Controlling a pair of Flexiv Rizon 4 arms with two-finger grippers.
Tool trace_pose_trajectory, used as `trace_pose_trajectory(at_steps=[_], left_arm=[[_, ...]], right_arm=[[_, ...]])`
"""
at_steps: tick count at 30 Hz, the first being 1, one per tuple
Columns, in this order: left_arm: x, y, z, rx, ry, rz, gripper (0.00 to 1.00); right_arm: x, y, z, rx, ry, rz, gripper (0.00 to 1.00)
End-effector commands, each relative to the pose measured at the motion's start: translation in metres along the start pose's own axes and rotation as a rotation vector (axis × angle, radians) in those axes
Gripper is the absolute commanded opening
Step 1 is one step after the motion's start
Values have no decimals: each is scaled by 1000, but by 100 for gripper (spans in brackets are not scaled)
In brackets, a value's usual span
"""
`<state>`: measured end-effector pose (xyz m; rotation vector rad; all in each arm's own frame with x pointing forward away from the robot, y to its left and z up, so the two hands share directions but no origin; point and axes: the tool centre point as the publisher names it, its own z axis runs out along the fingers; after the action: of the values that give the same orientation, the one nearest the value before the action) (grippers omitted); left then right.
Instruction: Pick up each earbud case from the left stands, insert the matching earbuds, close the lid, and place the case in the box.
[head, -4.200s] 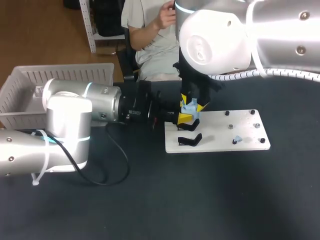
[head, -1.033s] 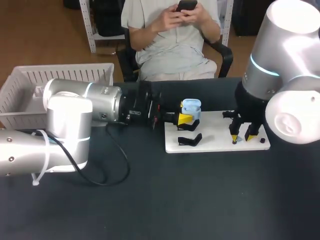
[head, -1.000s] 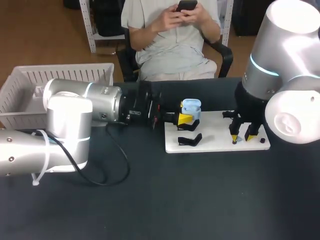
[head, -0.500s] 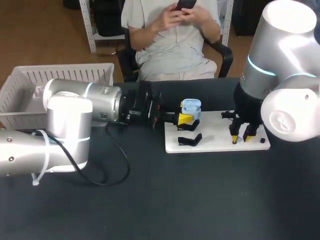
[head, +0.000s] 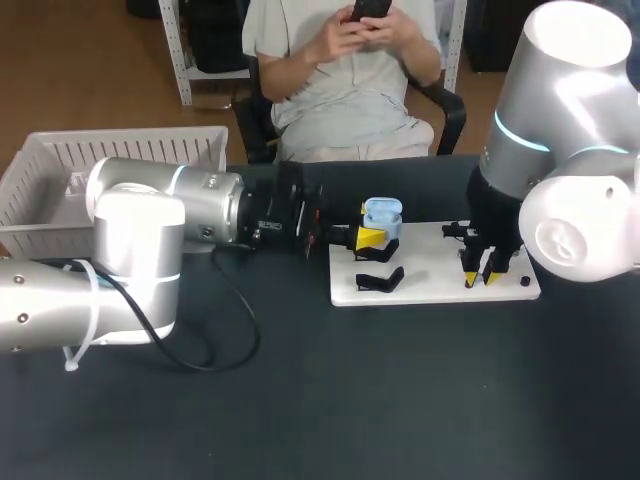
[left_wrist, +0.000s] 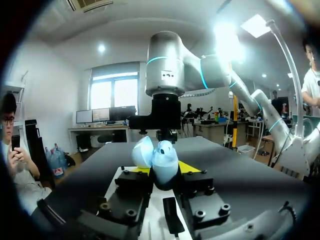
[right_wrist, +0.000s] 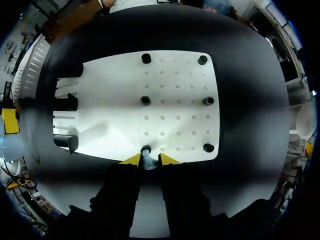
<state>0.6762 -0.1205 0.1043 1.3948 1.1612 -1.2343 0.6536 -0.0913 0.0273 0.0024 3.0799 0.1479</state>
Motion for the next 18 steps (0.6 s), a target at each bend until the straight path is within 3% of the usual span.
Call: trace_pose_trajectory(at_steps=[1,10,18], left_arm=[[0,0,0,-3,1,1,0],[0,0,0,-3,1,1,0],[0,0,0,-3,1,1,0]], right_arm=[[1,0,-4,1,0,2,0],[4,-2,-26,5,-36,16,0],[9,0,-64,10,-87,41,0]])
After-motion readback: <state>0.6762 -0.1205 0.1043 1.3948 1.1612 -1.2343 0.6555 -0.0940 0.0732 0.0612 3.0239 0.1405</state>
